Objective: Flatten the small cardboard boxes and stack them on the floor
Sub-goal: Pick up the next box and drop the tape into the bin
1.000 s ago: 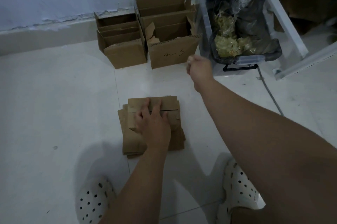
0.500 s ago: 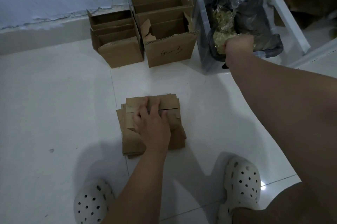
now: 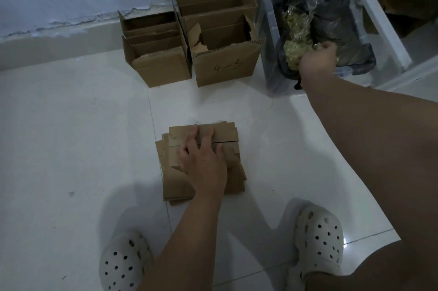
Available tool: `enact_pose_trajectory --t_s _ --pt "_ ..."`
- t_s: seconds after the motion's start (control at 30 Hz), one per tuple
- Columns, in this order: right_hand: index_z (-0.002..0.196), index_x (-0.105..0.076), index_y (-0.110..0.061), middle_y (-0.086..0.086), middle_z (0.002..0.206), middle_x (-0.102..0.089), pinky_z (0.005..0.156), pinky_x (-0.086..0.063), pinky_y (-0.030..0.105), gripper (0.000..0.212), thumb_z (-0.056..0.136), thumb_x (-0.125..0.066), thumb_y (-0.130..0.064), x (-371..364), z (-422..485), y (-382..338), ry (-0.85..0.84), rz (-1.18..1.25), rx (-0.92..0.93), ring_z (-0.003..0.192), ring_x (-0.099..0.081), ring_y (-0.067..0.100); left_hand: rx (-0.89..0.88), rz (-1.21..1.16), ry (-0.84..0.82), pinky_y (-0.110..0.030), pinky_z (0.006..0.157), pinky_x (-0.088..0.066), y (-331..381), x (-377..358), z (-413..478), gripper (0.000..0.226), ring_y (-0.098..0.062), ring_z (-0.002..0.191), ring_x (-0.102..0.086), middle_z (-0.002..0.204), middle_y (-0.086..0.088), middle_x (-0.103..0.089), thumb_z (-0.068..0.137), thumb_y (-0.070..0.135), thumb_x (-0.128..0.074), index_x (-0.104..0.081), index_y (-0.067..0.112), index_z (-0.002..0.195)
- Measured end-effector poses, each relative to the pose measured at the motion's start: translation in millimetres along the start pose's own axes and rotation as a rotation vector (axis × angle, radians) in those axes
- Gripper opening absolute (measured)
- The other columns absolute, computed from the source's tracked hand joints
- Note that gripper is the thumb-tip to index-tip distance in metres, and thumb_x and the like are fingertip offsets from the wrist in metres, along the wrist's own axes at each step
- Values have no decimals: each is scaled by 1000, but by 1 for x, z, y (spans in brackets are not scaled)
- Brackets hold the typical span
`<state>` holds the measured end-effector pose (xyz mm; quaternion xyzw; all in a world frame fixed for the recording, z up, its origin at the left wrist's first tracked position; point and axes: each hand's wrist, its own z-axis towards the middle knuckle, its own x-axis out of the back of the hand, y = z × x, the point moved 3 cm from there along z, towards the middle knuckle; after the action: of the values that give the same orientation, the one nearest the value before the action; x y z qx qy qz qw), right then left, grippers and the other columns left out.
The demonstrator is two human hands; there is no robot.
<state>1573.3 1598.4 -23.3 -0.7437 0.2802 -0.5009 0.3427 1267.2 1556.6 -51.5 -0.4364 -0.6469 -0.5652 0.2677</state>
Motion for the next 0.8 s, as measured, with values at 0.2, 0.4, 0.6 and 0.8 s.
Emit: enact_pose_trajectory --t_s 0.2,0.4,0.6,0.8 --pt "128 -42 -15 3 110 -53 74 -39 24 46 85 -42 1 1 -13 -1 72 -55 127 92 -51 16 6 -2 1 -39 106 -27 0 -1 2 43 -24 129 -27 151 6 -30 91 33 -57 -51 32 133" --pt "109 -54 -10 6 110 -55 89 -42 33 31 81 -48 1 -6 -49 6 80 -287 400 106 -48 22 9 -5 -10 -38 107 -25 -1 0 3 44 -23 130 -26 152 8 -28 92 35 -56 -48 33 135" --pt "108 -51 -15 -3 83 -57 62 -47 27 16 94 -48 -9 -38 -126 35 -310 -140 304 73 -57 17 46 -72 11 -41 103 -29 -4 4 3 58 -28 126 -30 142 -8 -35 86 38 -64 -41 24 137" --pt "96 -51 -25 -6 89 -55 54 -37 21 16 94 -45 -10 -49 -193 76 -328 -17 -23 75 -53 11 196 -98 181 -49 101 -29 -12 17 -10 59 -33 119 -39 129 -16 -40 70 46 -77 -45 10 104"
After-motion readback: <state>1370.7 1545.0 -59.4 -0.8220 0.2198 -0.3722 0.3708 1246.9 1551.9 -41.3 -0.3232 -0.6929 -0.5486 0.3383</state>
